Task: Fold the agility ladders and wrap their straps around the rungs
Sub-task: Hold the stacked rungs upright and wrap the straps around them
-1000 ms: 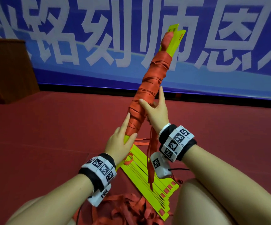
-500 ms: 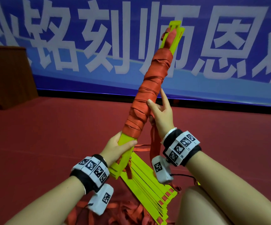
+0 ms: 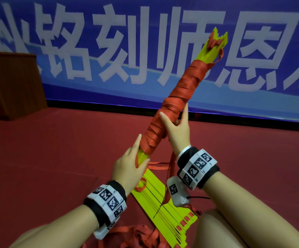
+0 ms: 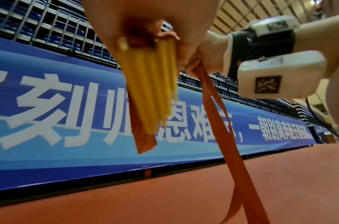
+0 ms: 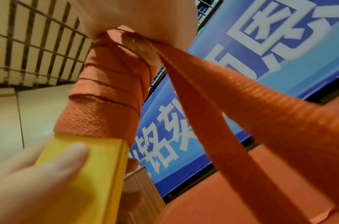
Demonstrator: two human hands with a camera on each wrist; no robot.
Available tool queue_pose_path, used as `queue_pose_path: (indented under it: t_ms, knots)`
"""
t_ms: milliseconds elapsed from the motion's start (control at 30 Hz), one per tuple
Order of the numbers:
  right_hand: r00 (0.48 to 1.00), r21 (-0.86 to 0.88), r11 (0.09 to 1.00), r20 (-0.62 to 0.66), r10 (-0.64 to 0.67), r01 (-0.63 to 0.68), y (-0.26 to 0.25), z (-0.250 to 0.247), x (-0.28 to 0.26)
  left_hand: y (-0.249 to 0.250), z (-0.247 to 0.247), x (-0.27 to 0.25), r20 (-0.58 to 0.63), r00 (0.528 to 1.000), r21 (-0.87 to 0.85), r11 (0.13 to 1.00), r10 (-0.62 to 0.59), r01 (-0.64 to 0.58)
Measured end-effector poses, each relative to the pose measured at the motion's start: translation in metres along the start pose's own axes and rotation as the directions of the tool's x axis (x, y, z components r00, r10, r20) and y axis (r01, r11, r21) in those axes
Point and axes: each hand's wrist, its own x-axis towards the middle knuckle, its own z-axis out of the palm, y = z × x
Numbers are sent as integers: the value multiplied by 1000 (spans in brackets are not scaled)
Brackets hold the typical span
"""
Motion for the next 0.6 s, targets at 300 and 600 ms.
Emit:
queue_pose_path:
  t_ms: [300, 600]
  knots:
    - [991, 130, 991, 132, -1, -16, -2, -12, 3, -10, 7, 10, 267, 960, -651, 750, 78, 120]
    - [977, 7, 990, 158, 140, -143, 8, -13, 12, -18, 8, 12, -76, 997, -48, 999, 17, -21]
